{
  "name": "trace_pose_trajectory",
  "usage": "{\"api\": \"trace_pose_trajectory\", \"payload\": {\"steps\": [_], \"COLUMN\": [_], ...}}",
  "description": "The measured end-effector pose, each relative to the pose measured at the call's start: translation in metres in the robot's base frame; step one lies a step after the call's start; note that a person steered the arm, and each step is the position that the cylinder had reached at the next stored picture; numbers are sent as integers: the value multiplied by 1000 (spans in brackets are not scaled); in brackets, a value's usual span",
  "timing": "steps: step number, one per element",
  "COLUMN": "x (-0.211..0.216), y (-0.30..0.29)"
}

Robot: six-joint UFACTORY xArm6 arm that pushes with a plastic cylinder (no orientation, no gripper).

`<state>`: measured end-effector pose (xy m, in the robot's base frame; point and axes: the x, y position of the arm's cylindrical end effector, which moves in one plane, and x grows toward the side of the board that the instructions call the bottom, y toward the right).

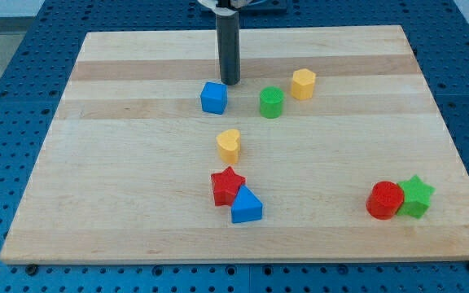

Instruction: Push the blue cube to the left of the red star

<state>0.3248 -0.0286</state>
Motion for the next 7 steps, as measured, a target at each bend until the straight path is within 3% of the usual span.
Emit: {"api": "trace_pose_trajectory", "payload": {"steps": [3,5,7], "x": [56,56,121], "y": [-12,-45,-42]}}
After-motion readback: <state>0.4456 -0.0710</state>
